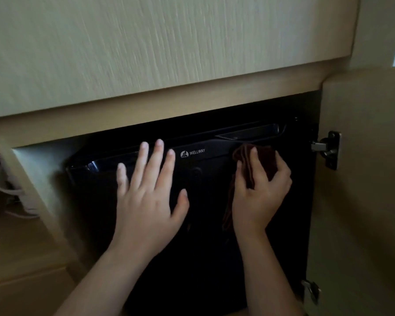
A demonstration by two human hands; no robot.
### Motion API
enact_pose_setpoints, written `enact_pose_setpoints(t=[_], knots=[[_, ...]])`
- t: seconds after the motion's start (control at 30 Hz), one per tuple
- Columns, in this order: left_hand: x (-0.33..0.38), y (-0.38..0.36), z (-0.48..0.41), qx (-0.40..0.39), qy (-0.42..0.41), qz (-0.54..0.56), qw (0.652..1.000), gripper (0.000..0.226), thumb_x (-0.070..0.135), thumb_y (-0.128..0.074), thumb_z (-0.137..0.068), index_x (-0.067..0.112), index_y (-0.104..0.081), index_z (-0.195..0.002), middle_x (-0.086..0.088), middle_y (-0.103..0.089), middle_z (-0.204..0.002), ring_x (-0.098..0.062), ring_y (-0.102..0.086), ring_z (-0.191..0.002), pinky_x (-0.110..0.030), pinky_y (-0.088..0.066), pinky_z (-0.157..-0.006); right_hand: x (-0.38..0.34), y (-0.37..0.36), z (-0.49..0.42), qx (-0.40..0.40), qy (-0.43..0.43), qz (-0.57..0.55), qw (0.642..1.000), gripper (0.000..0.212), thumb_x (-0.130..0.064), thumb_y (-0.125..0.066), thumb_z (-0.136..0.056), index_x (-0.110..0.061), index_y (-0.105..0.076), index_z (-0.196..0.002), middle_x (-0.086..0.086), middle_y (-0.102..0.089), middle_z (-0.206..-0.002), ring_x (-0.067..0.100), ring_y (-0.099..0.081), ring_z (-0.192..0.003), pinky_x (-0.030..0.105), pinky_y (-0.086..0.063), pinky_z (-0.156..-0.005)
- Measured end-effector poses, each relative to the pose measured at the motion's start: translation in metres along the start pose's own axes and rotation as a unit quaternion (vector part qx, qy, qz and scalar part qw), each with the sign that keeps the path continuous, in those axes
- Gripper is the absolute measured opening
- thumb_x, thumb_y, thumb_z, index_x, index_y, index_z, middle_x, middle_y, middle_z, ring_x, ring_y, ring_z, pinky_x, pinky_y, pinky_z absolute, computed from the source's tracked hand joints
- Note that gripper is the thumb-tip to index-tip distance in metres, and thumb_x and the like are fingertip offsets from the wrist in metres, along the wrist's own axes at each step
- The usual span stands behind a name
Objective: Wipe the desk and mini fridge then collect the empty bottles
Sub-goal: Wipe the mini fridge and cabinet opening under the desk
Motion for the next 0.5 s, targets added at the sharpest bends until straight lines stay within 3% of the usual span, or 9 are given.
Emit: enact_pose_setpoints(t=[0.17, 0.27, 0.33, 0.43, 0.5], knots=[[0.015, -0.013, -0.028, -0.027, -0.063, -0.006, 0.998, 0.065, 0.041, -0.036, -0.084, 0.008, -0.036, -0.139, -0.006, -0.032, -0.149, -0.021, -0.023, -0.138, -0.049, -0.013, -0.104, 0.037, 0.012, -0.035, 0.067, -0.099, -0.037, 0.992, 0.034, -0.024, -0.059, -0.084, -0.012, -0.062, -0.117, 0.019, -0.051, -0.121, 0.032, -0.046, -0.113, 0.004, -0.024, -0.094], [0.021, -0.018, -0.029, -0.015, -0.071, 0.0, 0.997, 0.065, 0.041, -0.038, -0.082, 0.009, -0.037, -0.139, -0.005, -0.035, -0.147, -0.018, -0.023, -0.136, -0.048, -0.017, -0.105, 0.024, 0.007, -0.023, 0.051, -0.077, -0.014, 0.996, 0.033, -0.023, -0.059, -0.083, -0.014, -0.064, -0.114, 0.02, -0.053, -0.119, 0.032, -0.047, -0.104, 0.017, -0.033, -0.089], [0.02, -0.021, -0.029, -0.01, -0.068, 0.005, 0.998, 0.066, 0.041, -0.038, -0.081, 0.01, -0.038, -0.139, -0.004, -0.036, -0.147, -0.017, -0.024, -0.135, -0.048, -0.017, -0.107, 0.009, 0.004, -0.005, 0.015, -0.017, 0.002, 1.0, 0.035, -0.024, -0.056, -0.08, -0.015, -0.065, -0.113, 0.02, -0.055, -0.118, 0.031, -0.045, -0.102, 0.03, -0.038, -0.087], [0.018, -0.022, -0.029, -0.006, -0.067, 0.017, 0.998, 0.065, 0.042, -0.039, -0.081, 0.013, -0.037, -0.14, -0.002, -0.037, -0.147, -0.015, -0.024, -0.135, -0.042, -0.012, -0.108, 0.005, 0.006, 0.005, -0.052, 0.073, 0.005, 0.996, 0.038, -0.025, -0.054, -0.08, -0.017, -0.064, -0.116, 0.018, -0.055, -0.12, 0.027, -0.043, -0.107, 0.032, -0.043, -0.088], [0.017, -0.022, -0.029, -0.004, -0.068, 0.027, 0.997, 0.065, 0.042, -0.039, -0.081, 0.013, -0.037, -0.139, -0.001, -0.037, -0.146, -0.015, -0.024, -0.135, -0.039, -0.01, -0.109, 0.012, 0.009, -0.01, -0.035, 0.057, -0.018, 0.998, 0.037, -0.025, -0.055, -0.08, -0.018, -0.063, -0.116, 0.018, -0.054, -0.119, 0.026, -0.044, -0.106, 0.03, -0.043, -0.088]])
Point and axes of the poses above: each hand's wrist, its own z-axis away from the middle knuckle, its own y-axis out of the back of the hand, x = y × z, the point moved 1 cm from there along -z, towards the middle knuckle
